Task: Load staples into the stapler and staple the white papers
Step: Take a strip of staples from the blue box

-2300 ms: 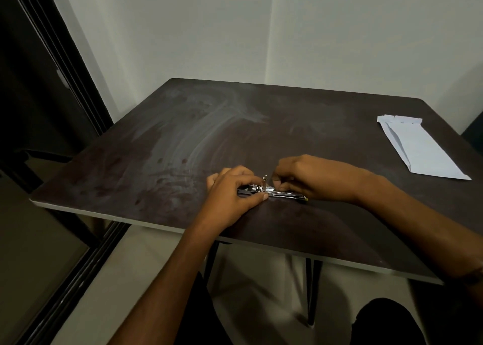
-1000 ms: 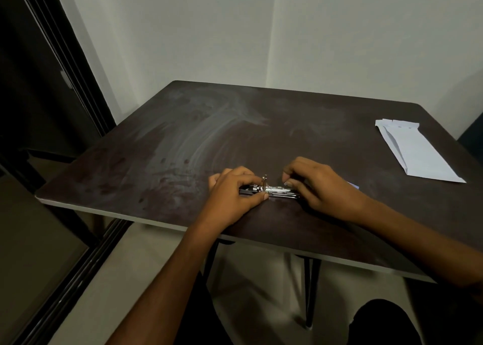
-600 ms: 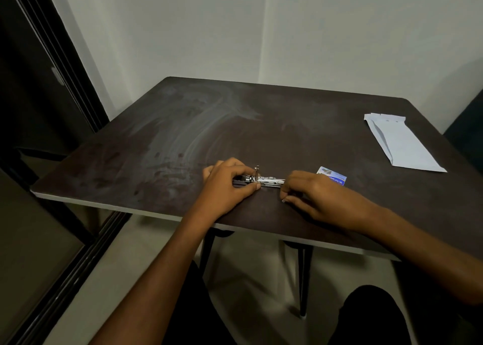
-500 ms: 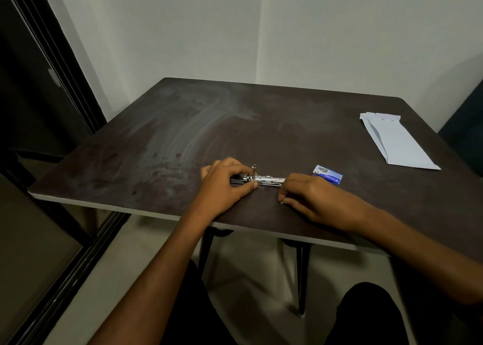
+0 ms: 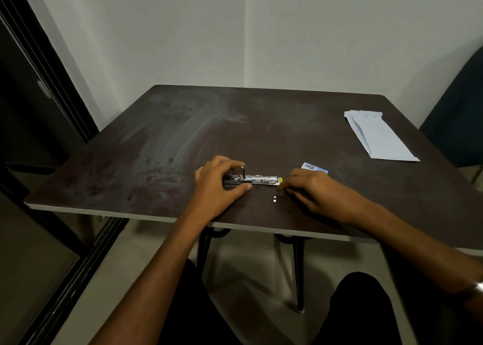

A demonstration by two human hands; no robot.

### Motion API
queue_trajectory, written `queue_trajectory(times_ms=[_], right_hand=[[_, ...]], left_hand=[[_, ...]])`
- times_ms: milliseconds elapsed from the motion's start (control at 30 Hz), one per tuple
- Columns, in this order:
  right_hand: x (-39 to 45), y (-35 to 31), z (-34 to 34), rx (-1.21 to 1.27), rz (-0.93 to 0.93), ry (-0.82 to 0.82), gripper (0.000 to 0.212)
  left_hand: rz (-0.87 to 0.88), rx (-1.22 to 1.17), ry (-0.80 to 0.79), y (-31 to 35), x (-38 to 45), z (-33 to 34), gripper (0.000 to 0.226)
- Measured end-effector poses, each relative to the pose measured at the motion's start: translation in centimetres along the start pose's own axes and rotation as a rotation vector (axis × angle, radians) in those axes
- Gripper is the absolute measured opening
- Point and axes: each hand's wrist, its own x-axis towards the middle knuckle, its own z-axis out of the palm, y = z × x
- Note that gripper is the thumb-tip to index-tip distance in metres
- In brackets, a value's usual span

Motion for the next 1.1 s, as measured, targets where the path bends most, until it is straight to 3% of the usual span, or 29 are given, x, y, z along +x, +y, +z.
queue_trajectory(times_ms=[100, 267, 567, 800, 933, 1100], right_hand=[[-0.7, 0.3, -0.1, -0.024, 0.011, 0.018, 0.020], [-2.1, 0.9, -0.3, -0.011, 0.089, 0.060, 0.025], [-5.3, 2.7, -0.3, 0.042, 0.210, 0.218, 0.028], [-6.3, 5.2, -0.5, 0.080, 0.419, 0.384, 0.027], [-6.0, 5.7, -0.5, 0.098, 0.454, 0.392, 0.026], [-6.2, 5.7, -0.5, 0.126, 0.480, 0.401, 0.027]], left_hand=[[0.015, -0.058, 0.074, 0.9, -0.5, 0.0, 0.045], [0.123, -0.176, 0.168, 3.5, -1.2, 0.7, 0.027], [0.234, -0.167, -0.072, 7.7, 0.7, 4.8, 0.028], [0.125, 0.005, -0.285, 8.3, 5.0, 7.1, 0.036], [0.079, 0.074, -0.417, 8.4, 6.5, 8.0, 0.043], [0.084, 0.044, -0.395, 8.7, 5.8, 8.8, 0.029]])
